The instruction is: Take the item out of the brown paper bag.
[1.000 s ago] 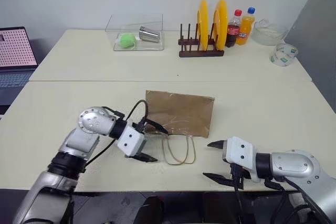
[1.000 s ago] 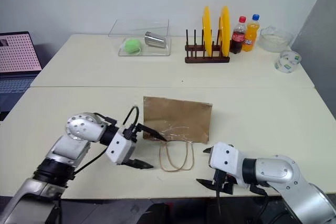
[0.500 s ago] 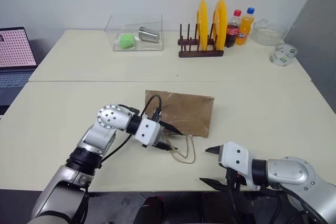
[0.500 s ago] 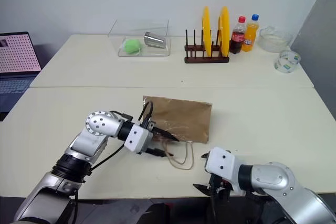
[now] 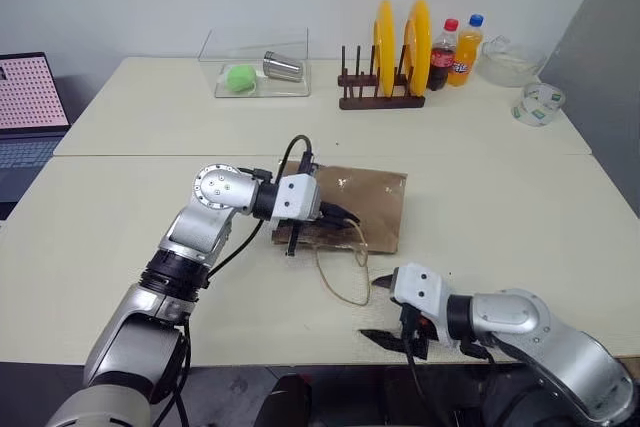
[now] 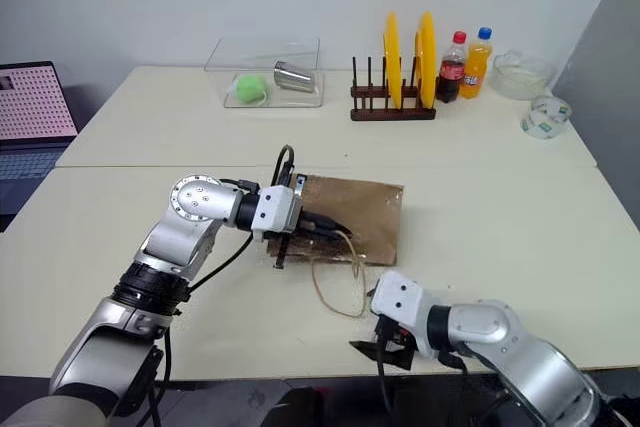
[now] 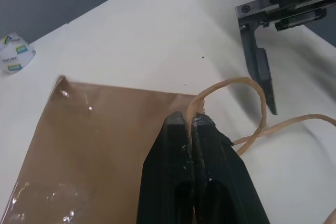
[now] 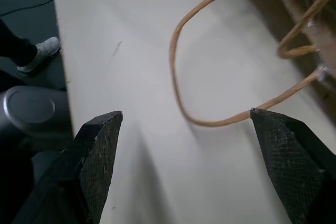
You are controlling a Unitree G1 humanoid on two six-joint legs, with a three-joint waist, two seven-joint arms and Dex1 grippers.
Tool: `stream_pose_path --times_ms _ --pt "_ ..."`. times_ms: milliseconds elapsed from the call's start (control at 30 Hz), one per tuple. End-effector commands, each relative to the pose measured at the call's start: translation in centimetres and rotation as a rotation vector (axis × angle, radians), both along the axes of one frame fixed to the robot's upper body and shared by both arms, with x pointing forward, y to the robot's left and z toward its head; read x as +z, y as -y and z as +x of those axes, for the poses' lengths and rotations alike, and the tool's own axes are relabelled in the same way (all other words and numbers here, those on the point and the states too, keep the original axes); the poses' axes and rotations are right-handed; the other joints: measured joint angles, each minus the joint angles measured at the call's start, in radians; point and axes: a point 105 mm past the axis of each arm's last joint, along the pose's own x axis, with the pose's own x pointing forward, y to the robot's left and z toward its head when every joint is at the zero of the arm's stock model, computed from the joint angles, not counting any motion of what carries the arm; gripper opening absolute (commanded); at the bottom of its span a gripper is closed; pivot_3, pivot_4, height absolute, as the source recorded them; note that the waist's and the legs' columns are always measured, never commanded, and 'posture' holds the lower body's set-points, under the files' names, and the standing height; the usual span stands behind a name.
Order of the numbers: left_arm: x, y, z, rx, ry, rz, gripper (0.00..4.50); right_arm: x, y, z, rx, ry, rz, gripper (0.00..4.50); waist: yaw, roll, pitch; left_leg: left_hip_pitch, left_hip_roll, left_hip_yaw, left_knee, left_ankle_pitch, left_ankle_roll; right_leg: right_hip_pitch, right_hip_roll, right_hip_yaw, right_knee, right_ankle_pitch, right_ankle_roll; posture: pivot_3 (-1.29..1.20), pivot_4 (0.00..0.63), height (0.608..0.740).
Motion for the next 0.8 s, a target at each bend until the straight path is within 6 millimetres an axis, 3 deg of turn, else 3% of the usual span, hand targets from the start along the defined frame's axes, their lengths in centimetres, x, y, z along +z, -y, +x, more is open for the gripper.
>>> stream_pose_path --times_ms 33,167,433,667,800 --pt "1.4 0.0 0.3 -0.005 0.056 -0.031 0.02 0.6 -0.6 0.5 0.01 0.05 0.017 4.12 0.0 0.0 0.0 0.0 0.0 0.0 0.0 0.0 0.0 0.0 0.0 0.0 0.0 0.0 0.0 0.0 0.15 0.74" --pt "1.4 -0.3 0.6 0.012 0.072 -0.034 0.0 0.2 -1.3 1.2 0.017 0.068 0.006 3.17 0.0 0.0 0.0 0.0 0.0 0.0 0.0 0.0 0.0 0.0 0.0 0.0 0.0 0.0 0.0 0.0 0.15 0.74" --pt "2.1 0.0 1.3 0.032 0.087 -0.05 0.0 -0.2 -1.6 1.5 0.035 0.105 -0.02 0.16 0.0 0.0 0.0 0.0 0.0 -0.001 0.0 0.0 0.0 0.0 0.0 0.0 0.0 0.0 0.0 0.0 0.15 0.74" --pt "2.7 0.4 2.1 0.074 0.089 -0.069 0.0 -0.3 -1.5 1.9 0.031 0.118 -0.032 0.04 0.0 0.0 0.0 0.0 0.0 -0.001 0.0 0.0 0.0 0.0 0.0 0.0 0.0 0.0 0.0 0.0 0.15 0.74" --pt "4.4 1.0 3.4 0.132 0.08 -0.117 0.0 -0.9 -1.2 2.2 0.025 0.121 -0.068 0.04 0.0 0.0 0.0 0.0 0.0 -0.001 0.0 0.0 0.0 0.0 0.0 0.0 0.0 0.0 0.0 0.0 0.15 0.74"
